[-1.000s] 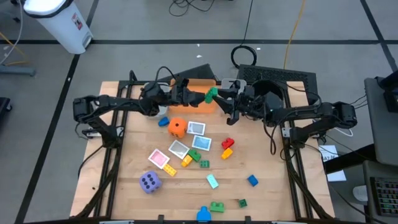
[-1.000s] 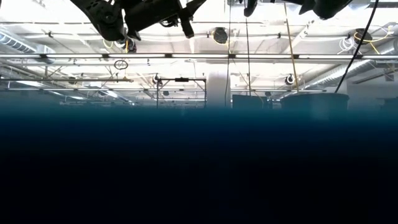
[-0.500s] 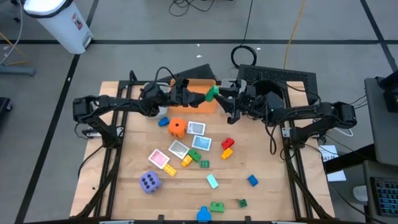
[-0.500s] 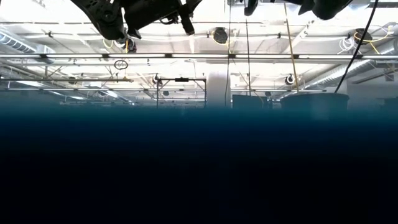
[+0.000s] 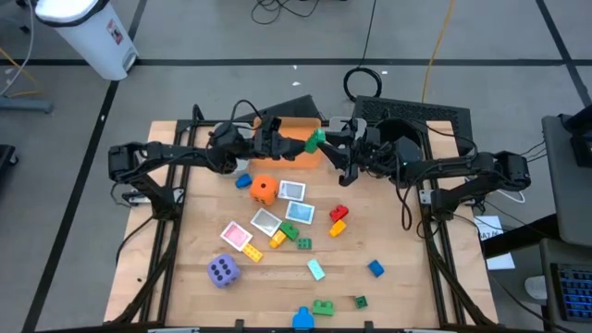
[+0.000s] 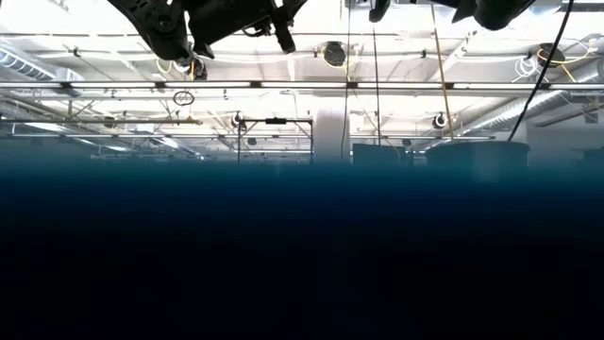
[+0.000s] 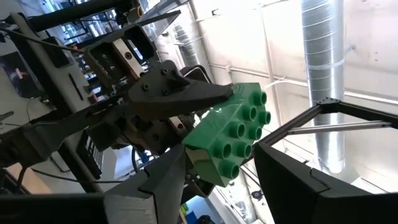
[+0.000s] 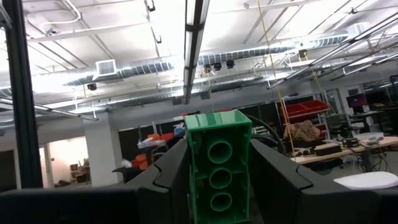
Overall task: Pick & Place Toys
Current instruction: Put the green game piece into the right gray bin
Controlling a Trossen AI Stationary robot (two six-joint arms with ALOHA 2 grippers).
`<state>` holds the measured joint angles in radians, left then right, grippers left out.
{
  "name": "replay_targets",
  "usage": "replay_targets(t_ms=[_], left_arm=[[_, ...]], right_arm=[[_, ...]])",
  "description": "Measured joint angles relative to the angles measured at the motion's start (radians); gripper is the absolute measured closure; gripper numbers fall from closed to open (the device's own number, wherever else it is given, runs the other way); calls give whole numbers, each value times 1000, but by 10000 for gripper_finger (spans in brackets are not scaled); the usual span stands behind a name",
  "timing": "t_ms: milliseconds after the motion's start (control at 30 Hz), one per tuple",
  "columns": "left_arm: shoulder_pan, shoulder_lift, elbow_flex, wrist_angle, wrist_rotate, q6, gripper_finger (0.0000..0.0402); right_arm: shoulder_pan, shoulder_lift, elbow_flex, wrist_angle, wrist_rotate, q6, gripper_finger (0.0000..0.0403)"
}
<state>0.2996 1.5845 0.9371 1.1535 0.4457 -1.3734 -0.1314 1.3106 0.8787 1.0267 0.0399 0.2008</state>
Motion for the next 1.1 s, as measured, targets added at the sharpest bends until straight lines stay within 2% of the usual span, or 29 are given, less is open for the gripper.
replay_targets(t_ms=[467,800,1100], left_arm=[[-21,0,5,-36,-27,62,204],[-19,0,68,-44,7,94,204],[-19,0,69,-33,-2,96,206]], right_arm=[[-21,8,0,6,-2,-3,273],[-24,115,3,197,-42,48,273],[-25,127,0,140,-47,41,273]])
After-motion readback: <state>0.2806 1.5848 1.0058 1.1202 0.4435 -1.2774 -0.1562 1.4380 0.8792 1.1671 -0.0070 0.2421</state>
